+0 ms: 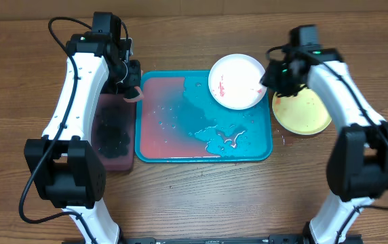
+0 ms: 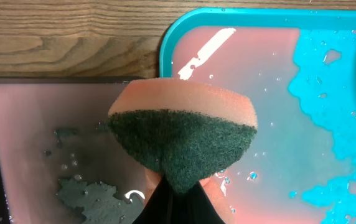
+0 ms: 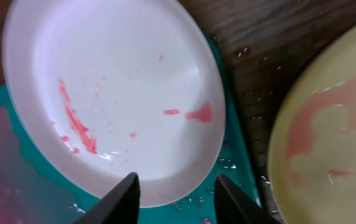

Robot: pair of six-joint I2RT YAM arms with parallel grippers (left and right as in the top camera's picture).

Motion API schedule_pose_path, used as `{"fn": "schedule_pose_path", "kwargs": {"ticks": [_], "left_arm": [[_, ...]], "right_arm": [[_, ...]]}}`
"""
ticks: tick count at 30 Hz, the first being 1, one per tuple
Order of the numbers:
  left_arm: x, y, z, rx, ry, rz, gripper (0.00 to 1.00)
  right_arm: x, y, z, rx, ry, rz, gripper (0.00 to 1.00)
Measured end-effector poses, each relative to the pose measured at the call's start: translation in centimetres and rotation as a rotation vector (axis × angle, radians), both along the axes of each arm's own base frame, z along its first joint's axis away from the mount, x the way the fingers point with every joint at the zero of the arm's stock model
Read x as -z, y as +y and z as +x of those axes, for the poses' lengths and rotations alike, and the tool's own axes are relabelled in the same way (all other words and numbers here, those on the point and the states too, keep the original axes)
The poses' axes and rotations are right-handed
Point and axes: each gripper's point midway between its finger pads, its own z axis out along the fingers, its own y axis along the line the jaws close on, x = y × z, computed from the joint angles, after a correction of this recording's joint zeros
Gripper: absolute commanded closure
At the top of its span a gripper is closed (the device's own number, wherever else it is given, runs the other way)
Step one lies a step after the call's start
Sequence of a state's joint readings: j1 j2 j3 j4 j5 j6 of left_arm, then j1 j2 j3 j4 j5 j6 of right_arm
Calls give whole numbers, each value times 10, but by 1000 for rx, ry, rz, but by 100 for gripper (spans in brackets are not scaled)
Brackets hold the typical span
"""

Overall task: Clean dirty plates on tray and stack at the side
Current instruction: 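Move right gripper to the white plate on tray and grasp rim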

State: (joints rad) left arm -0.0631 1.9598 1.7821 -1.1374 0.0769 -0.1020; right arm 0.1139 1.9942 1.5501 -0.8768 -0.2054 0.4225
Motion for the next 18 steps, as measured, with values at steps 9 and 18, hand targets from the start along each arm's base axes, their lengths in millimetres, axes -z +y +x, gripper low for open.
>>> {"fn": "schedule_pose_path", "kwargs": {"ticks": [9,18], "left_arm": [[0,0,0,0,1,0,96],[0,0,0,0,1,0,96]], "right_arm": [[30,3,-5,78,68,-107,67],[52,0,-11,94,117,-141,82]]}}
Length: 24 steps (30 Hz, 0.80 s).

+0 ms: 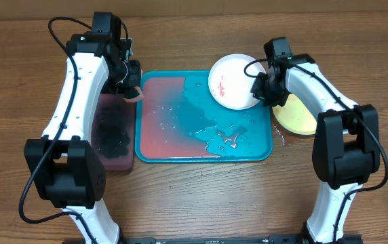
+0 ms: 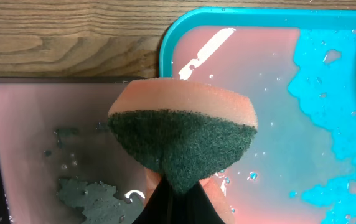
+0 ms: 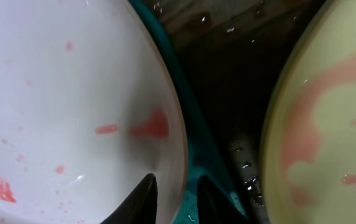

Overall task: Clean dirty plates on tray and stack at the side
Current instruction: 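Move right gripper to the white plate on tray and grasp rim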

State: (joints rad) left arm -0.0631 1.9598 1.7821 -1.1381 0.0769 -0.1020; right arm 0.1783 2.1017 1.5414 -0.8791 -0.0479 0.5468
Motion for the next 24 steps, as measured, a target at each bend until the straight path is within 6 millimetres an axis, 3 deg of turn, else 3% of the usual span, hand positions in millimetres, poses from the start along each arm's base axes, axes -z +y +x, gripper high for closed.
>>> {"fn": "schedule_pose_path", "kwargs": {"ticks": [5,15,17,20,24], "left_arm": [[0,0,0,0,-1,0,96],[0,0,0,0,-1,0,96],[0,0,0,0,-1,0,96],[0,0,0,0,-1,0,96],[0,0,0,0,-1,0,95]], "right_arm": [[3,9,-7,-30,22,3,96],[4,74,-64,-234,162,-5,96],[2,85,-76,-276,189,-5,90],[-3,98,-88,-349,218,5,63],[-9,101,-85,-454,196,2,43]]}}
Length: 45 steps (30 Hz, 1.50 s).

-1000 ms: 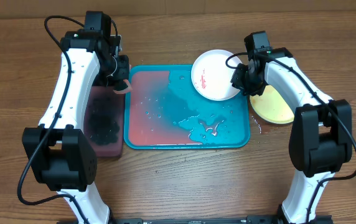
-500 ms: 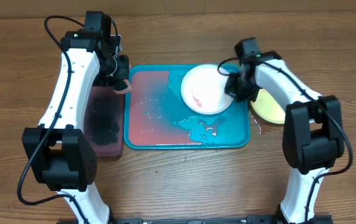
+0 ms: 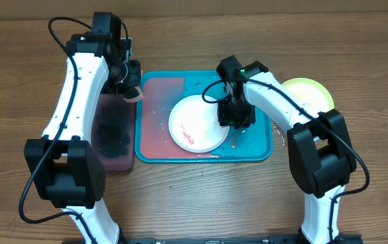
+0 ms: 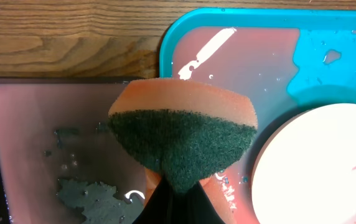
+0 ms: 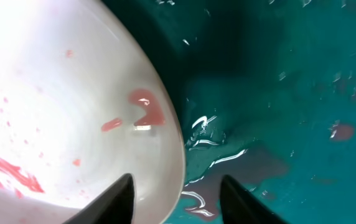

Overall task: Clean dirty plates on tray and stack at the side
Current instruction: 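Move right gripper to the white plate on tray and grasp rim, then drag the white plate toward the tray center with right gripper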

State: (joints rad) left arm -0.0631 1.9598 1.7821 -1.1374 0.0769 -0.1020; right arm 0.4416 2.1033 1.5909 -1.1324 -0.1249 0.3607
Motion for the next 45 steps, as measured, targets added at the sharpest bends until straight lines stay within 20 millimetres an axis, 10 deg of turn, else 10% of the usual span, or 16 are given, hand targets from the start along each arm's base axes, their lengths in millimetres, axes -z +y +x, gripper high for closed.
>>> {"fn": "schedule_pose_path", "kwargs": {"ticks": [10,29,38,45], "left_arm": [[0,0,2,0,-8,0,96],[-1,0,2,0,-8,-1,96],[-1,0,2,0,-8,-1,96],[-1,0,2,-21,-6,-6,96]], "right_arm": [[-3,-15,59,-212,-234,24,55],[6,0,38,-372,-185,163,62],[17,4,29,-371,-169,204,94],[16,9,31,-242,-150,217,96]]}}
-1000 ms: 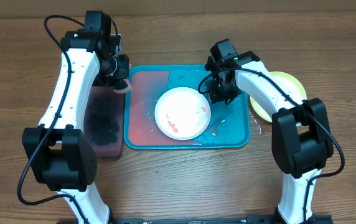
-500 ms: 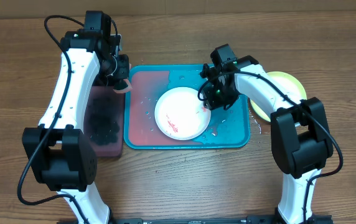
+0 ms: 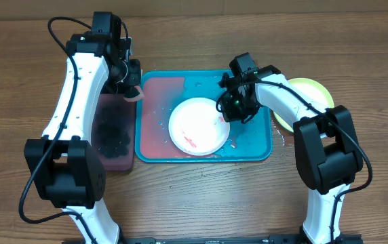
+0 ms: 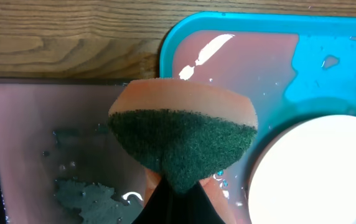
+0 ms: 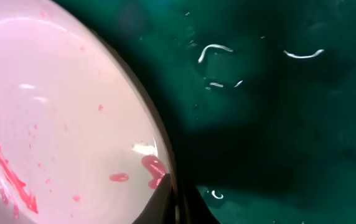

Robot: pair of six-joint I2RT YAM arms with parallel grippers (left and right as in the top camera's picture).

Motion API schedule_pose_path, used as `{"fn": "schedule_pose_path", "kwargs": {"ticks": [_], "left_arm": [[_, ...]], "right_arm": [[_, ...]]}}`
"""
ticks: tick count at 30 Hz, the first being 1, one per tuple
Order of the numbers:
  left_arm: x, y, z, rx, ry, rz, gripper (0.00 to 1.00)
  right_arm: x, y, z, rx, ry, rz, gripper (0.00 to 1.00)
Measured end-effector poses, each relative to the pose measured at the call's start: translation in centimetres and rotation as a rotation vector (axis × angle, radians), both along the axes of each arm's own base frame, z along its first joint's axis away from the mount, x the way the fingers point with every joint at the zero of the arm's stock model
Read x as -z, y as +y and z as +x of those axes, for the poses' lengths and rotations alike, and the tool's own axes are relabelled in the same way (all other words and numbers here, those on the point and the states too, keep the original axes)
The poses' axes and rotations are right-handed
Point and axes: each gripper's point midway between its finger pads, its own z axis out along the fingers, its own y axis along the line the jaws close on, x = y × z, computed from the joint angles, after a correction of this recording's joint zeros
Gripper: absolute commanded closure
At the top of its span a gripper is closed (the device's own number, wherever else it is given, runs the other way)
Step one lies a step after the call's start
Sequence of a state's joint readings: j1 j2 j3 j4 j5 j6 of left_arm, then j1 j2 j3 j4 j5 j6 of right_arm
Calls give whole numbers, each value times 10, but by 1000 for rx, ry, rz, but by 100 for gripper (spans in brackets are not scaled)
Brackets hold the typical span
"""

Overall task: Clean dirty plates on tray and stack at the side
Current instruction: 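Drag the white plate toward the tray center with right gripper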

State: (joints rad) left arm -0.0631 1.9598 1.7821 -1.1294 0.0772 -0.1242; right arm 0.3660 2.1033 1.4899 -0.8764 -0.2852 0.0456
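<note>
A white plate [image 3: 197, 127] smeared with red [image 5: 60, 124] lies flat in the middle of the wet teal tray [image 3: 258, 146]. My right gripper [image 3: 235, 108] is at its right edge, shut on the rim [image 5: 177, 202]. A yellow plate [image 3: 314, 91] with pink smears sits on the table right of the tray, partly behind the right arm. My left gripper [image 3: 131, 91] hangs over the tray's far left corner, shut on an orange sponge with a green scrub face [image 4: 181, 134]. The white plate's edge [image 4: 315, 174] shows in the left wrist view.
A black basin [image 3: 112, 135] of pinkish water stands against the tray's left side [image 4: 35, 137]. Pink and clear water pools on the tray floor [image 5: 277, 124]. Wooden table lies all round.
My right gripper was open, its fingers wide apart beside the white plate's rim; now it is shut on that rim. The plate stays mid-tray. The left gripper and sponge have not moved.
The white plate first leaned on the tray's far right corner with my right gripper open over it. Then the fingers stood close about its rim. Later the plate lay mid-tray with the gripper open, and now the gripper is shut on it. The left held the sponge throughout.
</note>
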Motion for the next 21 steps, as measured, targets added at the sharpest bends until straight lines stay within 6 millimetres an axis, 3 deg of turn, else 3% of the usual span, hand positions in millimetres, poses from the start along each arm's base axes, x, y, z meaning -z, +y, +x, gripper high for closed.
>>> {"fn": "schedule_pose_path", "kwargs": {"ticks": [9,16,21], "left_arm": [[0,-1,0,-23,3,-7,96],[-1,-13,8,-1,-38,-12,96],[25,-32,11,26,-59,-19,96]], "right_arm": [[-1,33,14,382,14,21,96],[2,50,8,485,22,17,96],[2,51,10,525,27,29,96]]}}
